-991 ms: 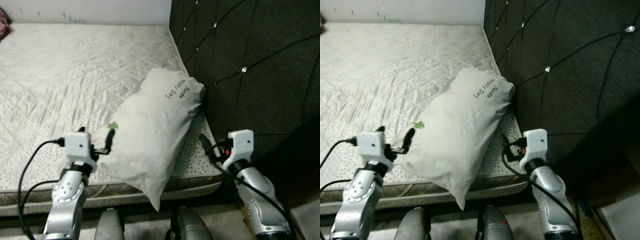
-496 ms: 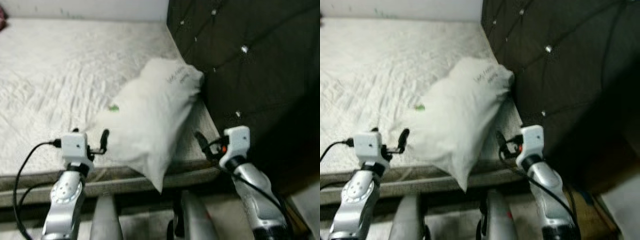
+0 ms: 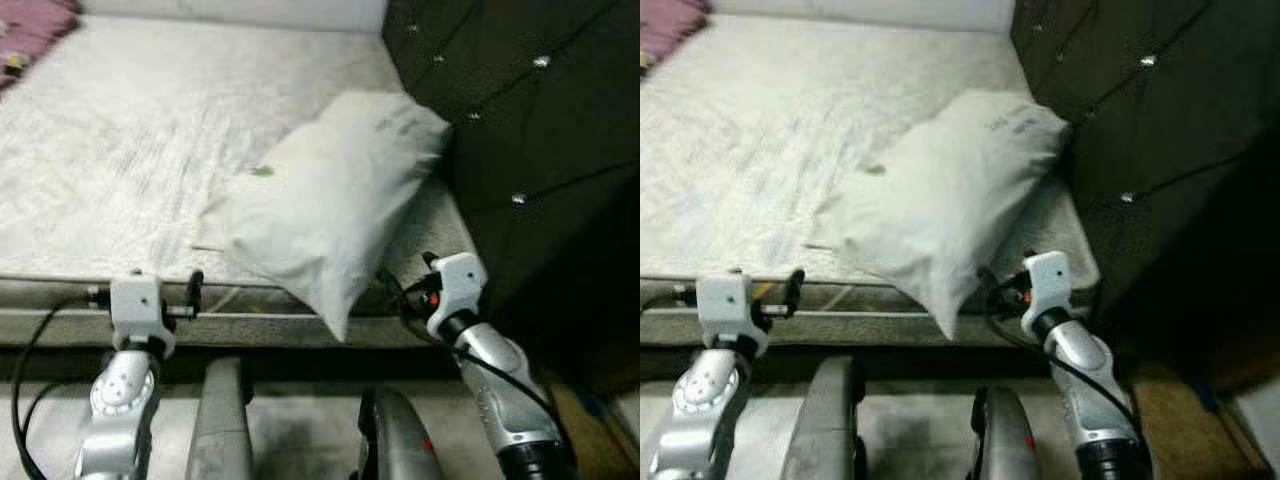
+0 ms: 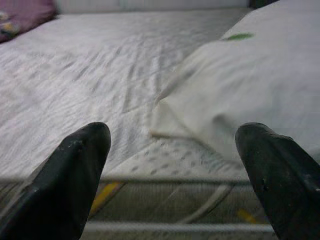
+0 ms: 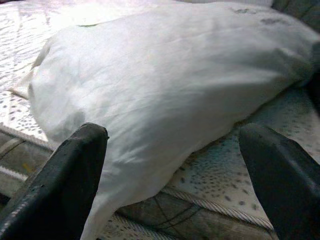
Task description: Clean up the room
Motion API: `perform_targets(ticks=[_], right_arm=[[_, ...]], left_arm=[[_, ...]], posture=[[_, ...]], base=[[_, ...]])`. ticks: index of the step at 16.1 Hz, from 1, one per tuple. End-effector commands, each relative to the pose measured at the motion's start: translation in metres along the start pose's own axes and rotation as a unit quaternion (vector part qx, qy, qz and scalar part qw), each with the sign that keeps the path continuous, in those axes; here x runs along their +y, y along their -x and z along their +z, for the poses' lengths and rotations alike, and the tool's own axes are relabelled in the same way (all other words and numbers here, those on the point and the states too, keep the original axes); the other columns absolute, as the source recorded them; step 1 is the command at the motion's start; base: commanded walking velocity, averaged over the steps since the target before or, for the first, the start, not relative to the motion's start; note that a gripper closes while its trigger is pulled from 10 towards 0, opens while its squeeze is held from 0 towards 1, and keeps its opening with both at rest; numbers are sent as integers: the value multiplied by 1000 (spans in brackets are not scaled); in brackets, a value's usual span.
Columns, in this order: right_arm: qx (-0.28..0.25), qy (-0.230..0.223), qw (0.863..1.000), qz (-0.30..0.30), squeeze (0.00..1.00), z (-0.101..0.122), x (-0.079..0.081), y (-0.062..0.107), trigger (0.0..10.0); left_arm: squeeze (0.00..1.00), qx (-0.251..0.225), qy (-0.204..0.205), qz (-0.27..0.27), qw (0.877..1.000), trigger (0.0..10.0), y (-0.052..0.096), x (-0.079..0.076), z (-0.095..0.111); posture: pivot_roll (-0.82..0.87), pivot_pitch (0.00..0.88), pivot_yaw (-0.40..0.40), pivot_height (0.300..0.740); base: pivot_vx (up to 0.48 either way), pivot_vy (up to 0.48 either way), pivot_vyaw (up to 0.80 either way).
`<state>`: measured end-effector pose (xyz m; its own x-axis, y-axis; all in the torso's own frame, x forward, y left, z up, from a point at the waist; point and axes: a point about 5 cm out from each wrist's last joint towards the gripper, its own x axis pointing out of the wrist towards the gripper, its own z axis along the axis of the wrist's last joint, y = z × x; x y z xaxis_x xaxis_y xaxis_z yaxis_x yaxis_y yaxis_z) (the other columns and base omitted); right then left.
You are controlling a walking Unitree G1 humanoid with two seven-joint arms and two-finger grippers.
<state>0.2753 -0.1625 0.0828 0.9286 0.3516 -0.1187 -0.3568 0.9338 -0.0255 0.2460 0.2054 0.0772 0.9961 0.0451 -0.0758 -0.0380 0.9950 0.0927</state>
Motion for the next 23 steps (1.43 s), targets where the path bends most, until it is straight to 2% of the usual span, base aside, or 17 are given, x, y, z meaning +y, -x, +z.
perform_targets(ticks=[1,6,11,15,18,21,23], right_arm=[[-2,13,1000,8,0,2,-2,0,10000],[-11,19,999,28,0,5,4,-3,10000],[-16,13,1000,6,0,11,2,-10,10000],[-6,24,1000,1,0,9,4,-14,10000],[5,-19,1000,4,0,4,3,-11,10000],[13,0,1000,4,0,1,0,-10,10000],[17,-9,1000,2,0,-1,1,-11,10000]], left_arm=[[0,-17,-1,-14,1000,10000,-3,-5,8],[0,-21,-2,-16,1000,10000,-5,-6,11],[0,-38,-3,-34,999,10000,-6,-6,20],[0,-31,0,-36,999,10000,-4,-7,15],[0,-24,1,-43,999,10000,-1,-10,12],[0,-25,4,-44,999,10000,-1,-11,12],[0,-26,2,-49,998,10000,-1,-12,12]], posture=[[14,60,-61,574],[11,79,-65,574],[3,119,-75,574],[15,117,-79,574],[18,112,-79,574],[18,111,-79,574],[20,106,-72,574]], base=[[0,0,0],[0,0,584],[0,0,0],[269,0,0],[277,0,0],[276,0,0],[300,0,0]])
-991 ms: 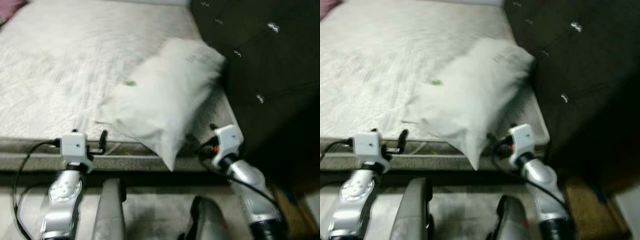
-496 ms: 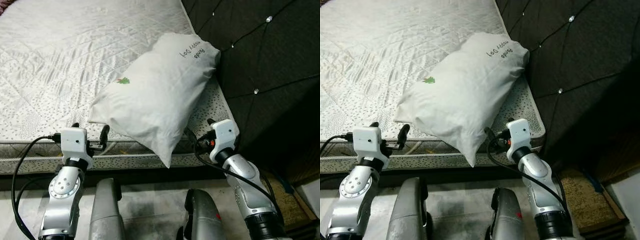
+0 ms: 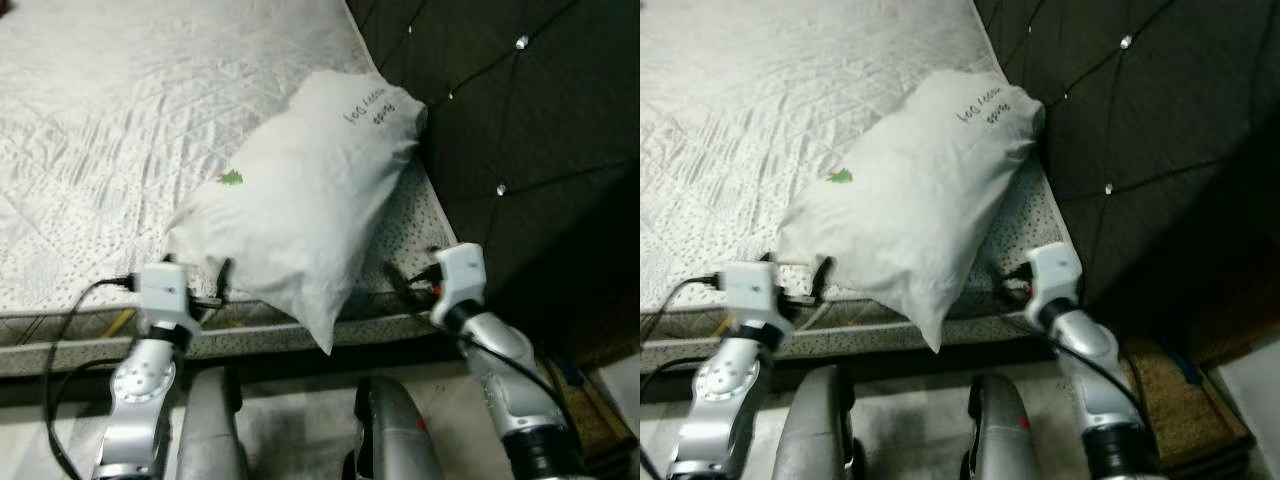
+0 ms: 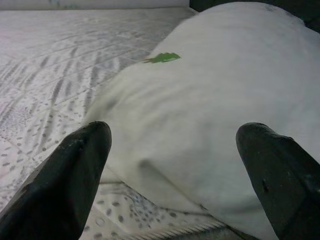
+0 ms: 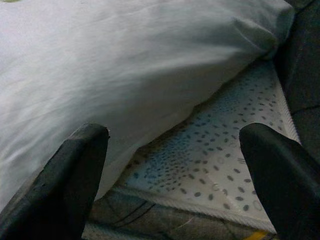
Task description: Clean up the room
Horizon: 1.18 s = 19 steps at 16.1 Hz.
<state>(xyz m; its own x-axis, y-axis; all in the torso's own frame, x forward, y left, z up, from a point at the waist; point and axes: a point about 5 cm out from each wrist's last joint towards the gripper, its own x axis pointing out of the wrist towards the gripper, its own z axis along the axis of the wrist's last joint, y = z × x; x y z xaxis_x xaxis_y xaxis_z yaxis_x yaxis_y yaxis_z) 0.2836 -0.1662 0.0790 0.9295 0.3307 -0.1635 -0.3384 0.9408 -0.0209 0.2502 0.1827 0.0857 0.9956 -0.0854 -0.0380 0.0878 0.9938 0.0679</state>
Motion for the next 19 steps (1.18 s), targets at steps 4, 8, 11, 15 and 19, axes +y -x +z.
perform_targets(ticks=[4,8,11,15,19], right_arm=[[8,23,1000,10,0,1,8,-6,10000],[62,36,996,56,0,-6,0,-5,10000],[126,36,984,122,0,-21,-2,3,10000],[161,20,964,209,0,-29,19,-6,10000],[177,9,943,283,0,-27,48,-19,10000]], left_arm=[[0,3,-8,17,1000,10000,1,13,1],[0,18,-9,19,1000,10000,4,13,-2],[0,53,-18,11,998,10000,22,21,-14],[0,85,-32,28,995,10000,49,31,-24],[0,99,-35,33,994,10000,62,34,-25]], posture=[[25,99,-70,574],[36,110,-68,574],[43,123,-62,574],[116,145,-66,574],[142,171,-66,574]], base=[[221,0,0],[0,0,0],[0,0,0],[0,0,0],[0,0,0]])
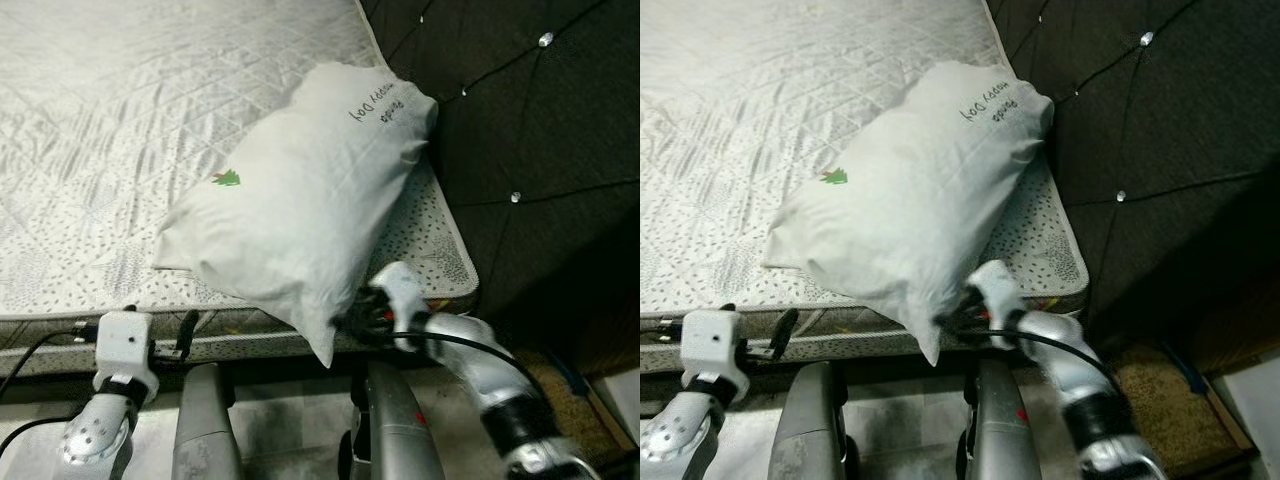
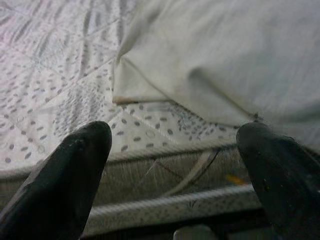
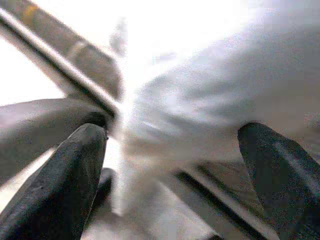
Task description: Clean up the room
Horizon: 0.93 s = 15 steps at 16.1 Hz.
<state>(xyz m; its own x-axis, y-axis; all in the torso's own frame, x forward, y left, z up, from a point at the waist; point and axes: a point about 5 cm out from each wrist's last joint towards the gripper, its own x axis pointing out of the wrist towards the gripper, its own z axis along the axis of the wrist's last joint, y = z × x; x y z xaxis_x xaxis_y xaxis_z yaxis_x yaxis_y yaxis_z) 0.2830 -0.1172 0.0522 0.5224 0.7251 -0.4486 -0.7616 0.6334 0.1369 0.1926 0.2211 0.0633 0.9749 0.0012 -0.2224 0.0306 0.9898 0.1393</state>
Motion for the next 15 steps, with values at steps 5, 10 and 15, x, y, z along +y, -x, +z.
perform_targets(ticks=[5,10,15], right_arm=[[-32,-45,998,-25,0,23,13,-35,10000],[-80,-116,982,-128,0,46,11,-54,0],[-125,-181,954,-206,0,56,-6,-48,0]], left_arm=[[0,23,-5,11,1000,10000,10,13,-16],[0,61,-3,19,998,10000,6,30,-53],[0,150,13,34,988,10000,-1,49,-106]], posture=[[169,187,-63,574],[180,188,-61,574],[169,155,-65,574]], base=[[0,0,0],[0,0,0],[0,0,0]])
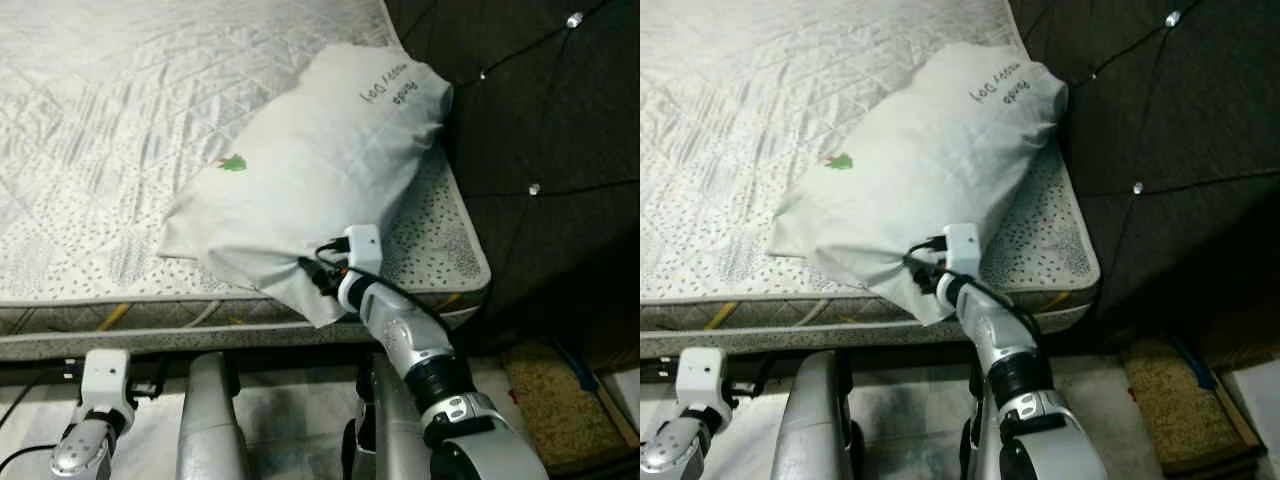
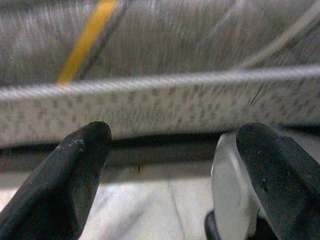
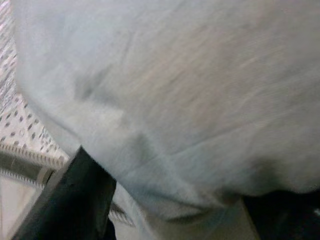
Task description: Clean up the room
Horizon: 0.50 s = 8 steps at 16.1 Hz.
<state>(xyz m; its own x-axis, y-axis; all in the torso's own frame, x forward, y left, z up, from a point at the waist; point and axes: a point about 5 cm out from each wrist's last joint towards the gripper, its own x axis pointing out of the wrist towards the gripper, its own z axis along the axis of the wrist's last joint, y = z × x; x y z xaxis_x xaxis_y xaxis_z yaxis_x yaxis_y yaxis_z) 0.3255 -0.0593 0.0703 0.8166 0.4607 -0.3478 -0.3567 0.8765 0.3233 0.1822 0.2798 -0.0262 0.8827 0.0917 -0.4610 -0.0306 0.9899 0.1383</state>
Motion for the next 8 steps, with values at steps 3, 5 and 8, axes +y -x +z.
perform_targets(ticks=[3,5,8], right_arm=[[-34,-1,997,-66,0,16,-29,5,0],[-41,-4,996,-79,0,20,-34,6,0],[-46,-7,995,-89,0,23,-38,4,0]], left_arm=[[0,30,12,10,999,10000,2,10,-13],[0,21,16,5,1000,10000,-1,11,-9],[0,-196,-23,-69,978,10000,1,-15,66]], posture=[[168,144,-67,574],[167,140,-68,574],[161,122,-71,574]], base=[[0,0,0],[0,0,0],[0,0,0]])
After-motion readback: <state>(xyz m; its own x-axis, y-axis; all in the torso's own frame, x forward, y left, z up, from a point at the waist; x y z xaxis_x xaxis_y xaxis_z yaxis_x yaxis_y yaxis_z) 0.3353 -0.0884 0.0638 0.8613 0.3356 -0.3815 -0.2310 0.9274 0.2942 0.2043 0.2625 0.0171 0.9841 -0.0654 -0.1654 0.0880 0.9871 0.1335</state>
